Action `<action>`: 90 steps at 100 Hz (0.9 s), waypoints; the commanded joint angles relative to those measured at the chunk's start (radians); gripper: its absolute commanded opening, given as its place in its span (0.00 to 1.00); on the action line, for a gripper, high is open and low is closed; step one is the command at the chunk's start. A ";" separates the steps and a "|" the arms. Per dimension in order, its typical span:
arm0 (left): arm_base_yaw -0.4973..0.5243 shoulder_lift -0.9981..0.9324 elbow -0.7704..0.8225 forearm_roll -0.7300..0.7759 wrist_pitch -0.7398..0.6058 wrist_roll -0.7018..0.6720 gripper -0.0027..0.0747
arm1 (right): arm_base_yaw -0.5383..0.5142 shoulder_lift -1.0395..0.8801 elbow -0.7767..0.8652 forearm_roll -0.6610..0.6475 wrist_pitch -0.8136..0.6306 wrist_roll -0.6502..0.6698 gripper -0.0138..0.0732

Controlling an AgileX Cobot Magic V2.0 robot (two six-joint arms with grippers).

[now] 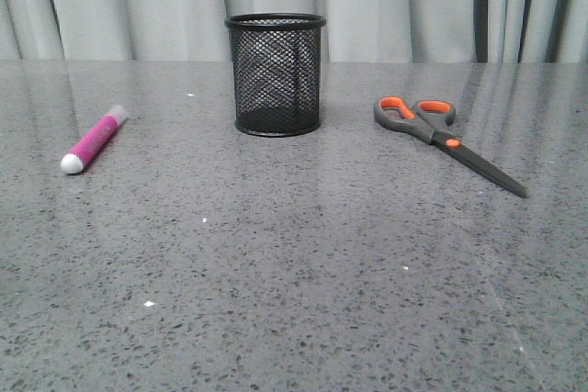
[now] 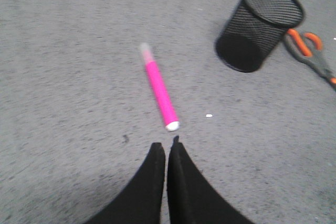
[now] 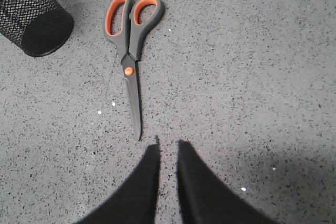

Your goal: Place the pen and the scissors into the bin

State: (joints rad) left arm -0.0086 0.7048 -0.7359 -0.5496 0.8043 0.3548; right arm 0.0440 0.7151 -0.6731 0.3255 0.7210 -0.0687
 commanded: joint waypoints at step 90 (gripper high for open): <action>-0.008 0.336 -0.153 -0.115 0.018 0.144 0.46 | 0.001 0.004 -0.034 0.013 -0.044 -0.014 0.64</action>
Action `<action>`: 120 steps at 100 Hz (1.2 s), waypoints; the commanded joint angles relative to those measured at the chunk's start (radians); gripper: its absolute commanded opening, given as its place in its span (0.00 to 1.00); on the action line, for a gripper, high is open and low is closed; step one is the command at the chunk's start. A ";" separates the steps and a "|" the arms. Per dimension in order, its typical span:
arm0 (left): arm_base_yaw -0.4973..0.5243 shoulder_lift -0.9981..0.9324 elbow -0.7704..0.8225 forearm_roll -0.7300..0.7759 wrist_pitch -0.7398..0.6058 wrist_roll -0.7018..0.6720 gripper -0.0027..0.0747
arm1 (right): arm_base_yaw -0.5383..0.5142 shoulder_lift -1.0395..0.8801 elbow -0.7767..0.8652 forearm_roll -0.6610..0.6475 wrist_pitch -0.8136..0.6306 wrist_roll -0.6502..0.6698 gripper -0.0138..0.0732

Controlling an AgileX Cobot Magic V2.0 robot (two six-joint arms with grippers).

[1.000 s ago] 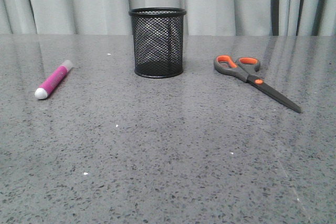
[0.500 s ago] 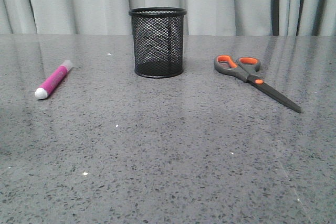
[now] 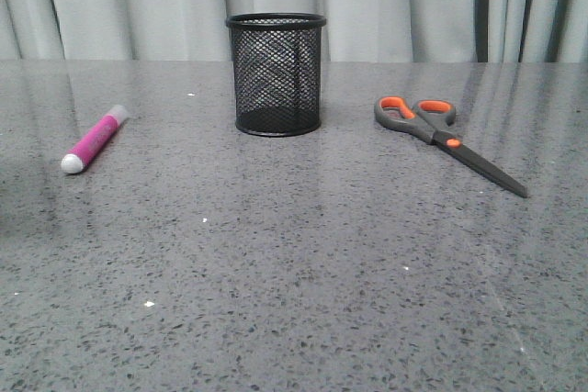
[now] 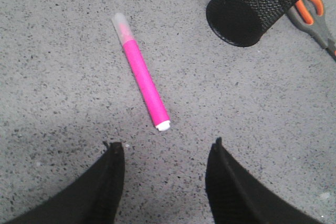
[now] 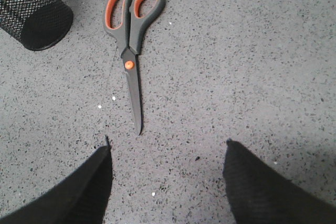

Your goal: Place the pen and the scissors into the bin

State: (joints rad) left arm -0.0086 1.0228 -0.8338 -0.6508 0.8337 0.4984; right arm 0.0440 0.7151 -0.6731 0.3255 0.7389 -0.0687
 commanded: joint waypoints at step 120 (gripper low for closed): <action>-0.285 0.582 -0.537 0.512 0.167 -0.398 0.46 | 0.001 0.004 -0.034 0.013 -0.062 -0.014 0.64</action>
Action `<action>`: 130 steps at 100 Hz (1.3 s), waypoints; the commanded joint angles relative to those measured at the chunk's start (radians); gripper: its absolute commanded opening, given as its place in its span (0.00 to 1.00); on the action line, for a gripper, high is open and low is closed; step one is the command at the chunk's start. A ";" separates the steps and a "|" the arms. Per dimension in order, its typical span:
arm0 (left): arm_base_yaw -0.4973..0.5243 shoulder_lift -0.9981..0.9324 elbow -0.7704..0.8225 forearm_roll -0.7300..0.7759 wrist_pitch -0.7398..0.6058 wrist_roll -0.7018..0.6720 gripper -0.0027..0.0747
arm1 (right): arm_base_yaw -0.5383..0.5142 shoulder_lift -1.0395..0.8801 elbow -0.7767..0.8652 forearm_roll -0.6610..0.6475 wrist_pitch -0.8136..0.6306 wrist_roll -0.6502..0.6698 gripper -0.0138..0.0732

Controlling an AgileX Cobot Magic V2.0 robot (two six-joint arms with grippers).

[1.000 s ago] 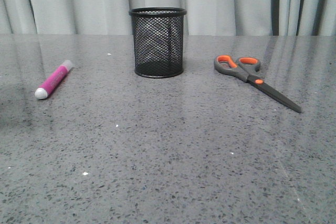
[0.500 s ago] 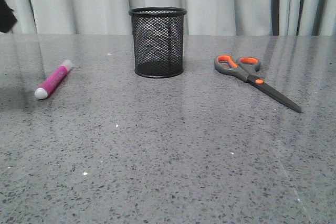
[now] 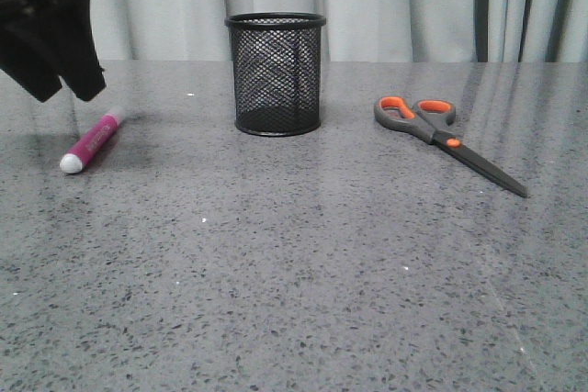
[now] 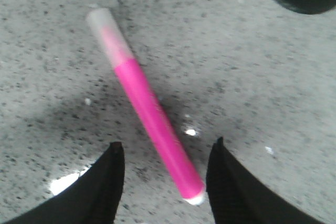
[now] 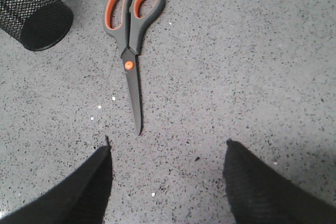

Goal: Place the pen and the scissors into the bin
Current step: 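Lower the left gripper over the pink marker and close on it, then lift the pink marker with the left gripper toward the mesh cup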

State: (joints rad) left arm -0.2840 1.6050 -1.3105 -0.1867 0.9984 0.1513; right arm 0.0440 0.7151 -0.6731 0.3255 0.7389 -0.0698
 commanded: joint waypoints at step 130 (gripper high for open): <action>-0.012 0.193 -0.164 -0.008 0.021 -0.104 0.23 | 0.001 0.004 -0.034 0.013 -0.064 -0.016 0.64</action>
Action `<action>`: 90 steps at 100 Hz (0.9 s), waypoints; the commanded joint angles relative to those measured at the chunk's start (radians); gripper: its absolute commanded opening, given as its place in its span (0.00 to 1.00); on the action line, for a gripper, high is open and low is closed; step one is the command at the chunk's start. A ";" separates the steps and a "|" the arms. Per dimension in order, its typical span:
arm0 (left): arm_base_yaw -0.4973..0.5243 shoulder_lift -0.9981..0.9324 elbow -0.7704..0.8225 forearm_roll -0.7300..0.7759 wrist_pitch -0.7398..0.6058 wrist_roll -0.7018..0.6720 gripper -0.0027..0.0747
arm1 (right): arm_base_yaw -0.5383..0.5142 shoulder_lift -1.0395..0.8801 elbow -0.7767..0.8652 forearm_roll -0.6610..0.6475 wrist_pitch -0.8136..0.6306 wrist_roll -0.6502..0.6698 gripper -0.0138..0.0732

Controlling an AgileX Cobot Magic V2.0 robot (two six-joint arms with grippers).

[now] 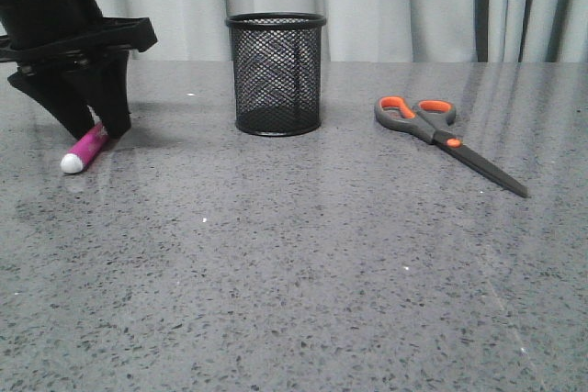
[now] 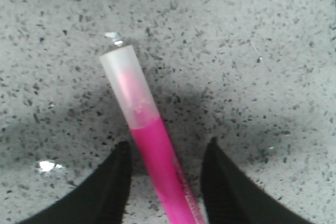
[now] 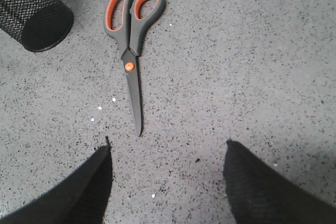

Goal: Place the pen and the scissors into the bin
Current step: 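Lift the pink marker with the left gripper toward the mesh cup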

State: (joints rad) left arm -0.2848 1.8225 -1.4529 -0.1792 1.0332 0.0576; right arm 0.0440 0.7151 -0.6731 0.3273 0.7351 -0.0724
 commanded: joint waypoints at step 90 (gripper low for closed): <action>-0.018 -0.334 -0.022 -0.221 -0.317 0.278 0.01 | 0.001 0.004 -0.034 0.011 -0.054 -0.014 0.64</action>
State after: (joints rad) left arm -0.2888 1.5400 -1.4475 -0.2744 0.8241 0.2622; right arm 0.0440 0.7151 -0.6731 0.3273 0.7351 -0.0724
